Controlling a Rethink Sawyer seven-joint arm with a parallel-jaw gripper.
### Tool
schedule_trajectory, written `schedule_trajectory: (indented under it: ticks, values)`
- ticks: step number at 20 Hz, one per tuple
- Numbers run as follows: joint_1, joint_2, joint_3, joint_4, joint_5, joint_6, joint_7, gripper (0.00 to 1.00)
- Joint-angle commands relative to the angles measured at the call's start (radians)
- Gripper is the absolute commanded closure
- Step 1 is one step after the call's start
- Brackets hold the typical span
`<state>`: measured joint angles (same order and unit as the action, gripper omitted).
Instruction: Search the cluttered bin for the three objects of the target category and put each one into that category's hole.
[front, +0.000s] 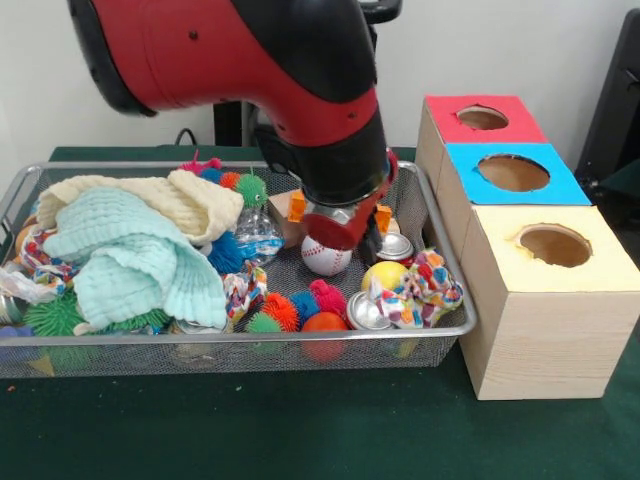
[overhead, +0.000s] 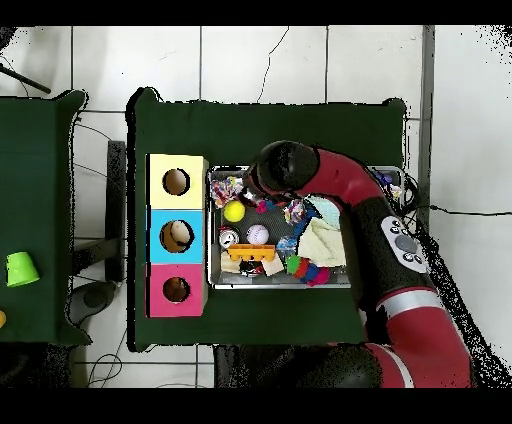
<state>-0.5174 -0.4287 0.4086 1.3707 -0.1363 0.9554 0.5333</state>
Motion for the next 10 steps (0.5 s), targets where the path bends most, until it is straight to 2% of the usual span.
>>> schedule_trajectory:
  ticks: [1,8,10]
  values:
    - [-0.055,-0.031,0.003,0.025,-0.014,0.115,0.047,1.0]
    - [-0.12,-0.059,0.027,0.032,-0.037,0.186,-0.05,1.0]
    - [-0.13,-0.068,0.031,0.04,-0.04,0.186,-0.049,1.0]
